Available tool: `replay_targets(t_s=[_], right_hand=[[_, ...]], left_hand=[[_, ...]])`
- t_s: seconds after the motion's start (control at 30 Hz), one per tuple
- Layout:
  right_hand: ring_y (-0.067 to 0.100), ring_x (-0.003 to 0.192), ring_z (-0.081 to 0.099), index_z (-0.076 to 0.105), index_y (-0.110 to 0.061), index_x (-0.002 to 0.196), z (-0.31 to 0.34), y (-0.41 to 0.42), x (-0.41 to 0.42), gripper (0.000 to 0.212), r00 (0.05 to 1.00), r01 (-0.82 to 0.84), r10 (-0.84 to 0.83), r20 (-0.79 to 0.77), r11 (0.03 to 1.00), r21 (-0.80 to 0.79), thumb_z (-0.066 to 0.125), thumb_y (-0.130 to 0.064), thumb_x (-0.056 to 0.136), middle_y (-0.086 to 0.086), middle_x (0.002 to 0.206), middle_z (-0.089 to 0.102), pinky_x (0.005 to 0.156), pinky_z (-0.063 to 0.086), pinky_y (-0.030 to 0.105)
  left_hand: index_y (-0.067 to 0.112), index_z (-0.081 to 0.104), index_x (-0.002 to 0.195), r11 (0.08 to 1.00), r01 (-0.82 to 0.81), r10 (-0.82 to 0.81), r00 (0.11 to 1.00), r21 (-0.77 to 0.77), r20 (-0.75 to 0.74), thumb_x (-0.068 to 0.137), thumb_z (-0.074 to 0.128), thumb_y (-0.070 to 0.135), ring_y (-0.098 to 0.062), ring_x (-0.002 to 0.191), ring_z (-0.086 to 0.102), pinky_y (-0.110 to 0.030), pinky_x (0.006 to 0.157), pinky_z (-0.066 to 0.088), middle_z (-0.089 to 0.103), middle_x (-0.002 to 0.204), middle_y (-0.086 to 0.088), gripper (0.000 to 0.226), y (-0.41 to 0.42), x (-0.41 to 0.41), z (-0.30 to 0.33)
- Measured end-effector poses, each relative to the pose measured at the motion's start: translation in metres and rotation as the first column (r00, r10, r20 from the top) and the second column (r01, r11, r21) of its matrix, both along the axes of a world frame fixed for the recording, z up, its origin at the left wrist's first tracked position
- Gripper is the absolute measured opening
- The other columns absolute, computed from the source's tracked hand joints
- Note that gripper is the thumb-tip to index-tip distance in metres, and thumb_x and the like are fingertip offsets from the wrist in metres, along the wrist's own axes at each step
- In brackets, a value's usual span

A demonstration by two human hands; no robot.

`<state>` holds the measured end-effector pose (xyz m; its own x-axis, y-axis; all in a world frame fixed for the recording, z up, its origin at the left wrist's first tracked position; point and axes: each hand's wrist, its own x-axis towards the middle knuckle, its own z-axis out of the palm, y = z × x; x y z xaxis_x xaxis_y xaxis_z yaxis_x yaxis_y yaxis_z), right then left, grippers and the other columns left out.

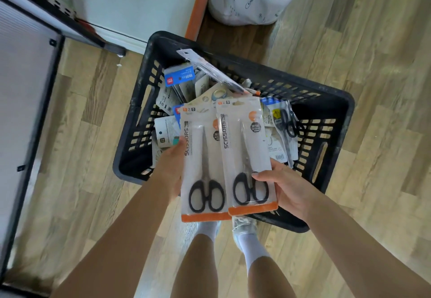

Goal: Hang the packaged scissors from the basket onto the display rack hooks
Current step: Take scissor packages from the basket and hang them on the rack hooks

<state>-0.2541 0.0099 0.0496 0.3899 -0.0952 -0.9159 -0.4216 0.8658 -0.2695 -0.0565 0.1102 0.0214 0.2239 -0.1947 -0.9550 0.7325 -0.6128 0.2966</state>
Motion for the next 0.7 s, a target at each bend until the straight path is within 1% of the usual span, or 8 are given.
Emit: replay_targets(t_s=[0.1, 0.17, 0.27, 0.37, 0.5, 0.57, 0.63, 0.7], right_hand=[[0.033, 0.099, 0.066, 0.058, -0.014, 0.116, 0.018, -0.003, 0.005, 0.031, 1.0, -0.028, 0.027, -0.016, 0.997, -0.075, 0.056, -0.007, 0.085, 0.017, 0.107, 0.068, 0.088, 0.053, 0.048], [0.038, 0.106, 0.062, 0.057, -0.011, 0.118, 0.034, -0.007, 0.006, 0.041, 0.999, -0.029, 0.023, -0.047, 0.991, -0.134, 0.059, -0.015, 0.077, 0.021, 0.111, 0.065, 0.093, 0.049, 0.054], [0.034, 0.104, 0.064, 0.059, -0.02, 0.117, 0.069, -0.02, 0.012, 0.046, 0.999, -0.033, 0.031, -0.012, 0.977, -0.211, 0.058, -0.018, 0.071, 0.016, 0.109, 0.067, 0.09, 0.051, 0.052], [0.028, 0.1, 0.066, 0.056, -0.018, 0.123, 0.123, -0.033, 0.03, 0.037, 0.988, -0.087, 0.122, 0.098, 0.949, -0.303, 0.049, -0.007, 0.088, 0.011, 0.108, 0.069, 0.082, 0.053, 0.043], [0.025, 0.101, 0.067, 0.057, -0.015, 0.123, 0.217, -0.037, 0.069, 0.041, 0.938, -0.104, 0.215, 0.272, 0.922, -0.372, 0.063, -0.017, 0.083, 0.009, 0.109, 0.07, 0.084, 0.053, 0.039], [0.017, 0.09, 0.07, 0.061, -0.015, 0.113, 0.275, -0.033, 0.091, 0.032, 0.907, -0.065, 0.236, 0.35, 0.897, -0.436, 0.058, -0.017, 0.082, 0.004, 0.099, 0.074, 0.071, 0.056, 0.028], [0.013, 0.083, 0.071, 0.065, -0.012, 0.102, 0.335, -0.025, 0.112, 0.02, 0.858, -0.03, 0.285, 0.428, 0.859, -0.511, 0.053, -0.015, 0.087, 0.002, 0.09, 0.075, 0.064, 0.055, 0.021], [0.014, 0.086, 0.07, 0.068, -0.011, 0.097, 0.392, -0.014, 0.131, 0.023, 0.806, -0.027, 0.379, 0.455, 0.79, -0.612, 0.056, -0.024, 0.083, 0.003, 0.091, 0.074, 0.066, 0.053, 0.019]], left_hand=[[0.019, 0.065, 0.099, 0.998, -0.06, 0.06, 0.998, 0.025, 0.03, 0.1, 0.041, 0.038, -0.028, 0.096, 0.066, -0.047, 0.089, 0.051, 0.071, 0.099, -0.008, 0.03, 0.002, -0.002, 0.017], [0.02, 0.064, 0.095, 0.994, -0.112, 0.111, 0.993, 0.016, 0.039, 0.101, 0.038, 0.037, -0.023, 0.088, 0.067, -0.041, 0.081, 0.054, 0.071, 0.093, -0.006, 0.032, 0.001, -0.007, 0.035], [0.019, 0.064, 0.093, 0.979, -0.202, 0.204, 0.975, -0.027, 0.084, 0.1, 0.036, 0.043, -0.019, 0.08, 0.069, -0.034, 0.075, 0.056, 0.072, 0.09, -0.004, 0.038, 0.007, -0.006, 0.067], [0.021, 0.068, 0.096, 0.968, -0.228, 0.243, 0.957, -0.107, 0.156, 0.089, 0.046, 0.057, -0.034, 0.101, 0.065, -0.051, 0.093, 0.049, 0.068, 0.109, -0.014, 0.043, 0.012, -0.002, 0.117], [0.014, 0.074, 0.081, 0.952, -0.173, 0.25, 0.915, -0.252, 0.317, 0.082, 0.068, 0.025, -0.035, 0.091, 0.067, -0.057, 0.093, 0.048, 0.073, 0.093, -0.012, 0.013, 0.021, 0.013, 0.218], [0.018, 0.076, 0.068, 0.936, -0.185, 0.298, 0.869, -0.3, 0.395, 0.083, 0.069, 0.015, -0.027, 0.077, 0.068, -0.052, 0.091, 0.05, 0.074, 0.081, -0.006, 0.017, 0.027, 0.026, 0.279], [0.017, 0.075, 0.074, 0.924, -0.194, 0.337, 0.82, -0.33, 0.463, 0.076, 0.075, 0.028, -0.028, 0.082, 0.069, -0.05, 0.09, 0.051, 0.074, 0.087, -0.008, 0.011, 0.037, 0.037, 0.34], [0.014, 0.074, 0.087, 0.904, -0.212, 0.392, 0.759, -0.372, 0.52, 0.069, 0.074, 0.044, -0.03, 0.087, 0.069, -0.049, 0.088, 0.052, 0.074, 0.091, -0.009, 0.035, 0.049, 0.048, 0.401]])
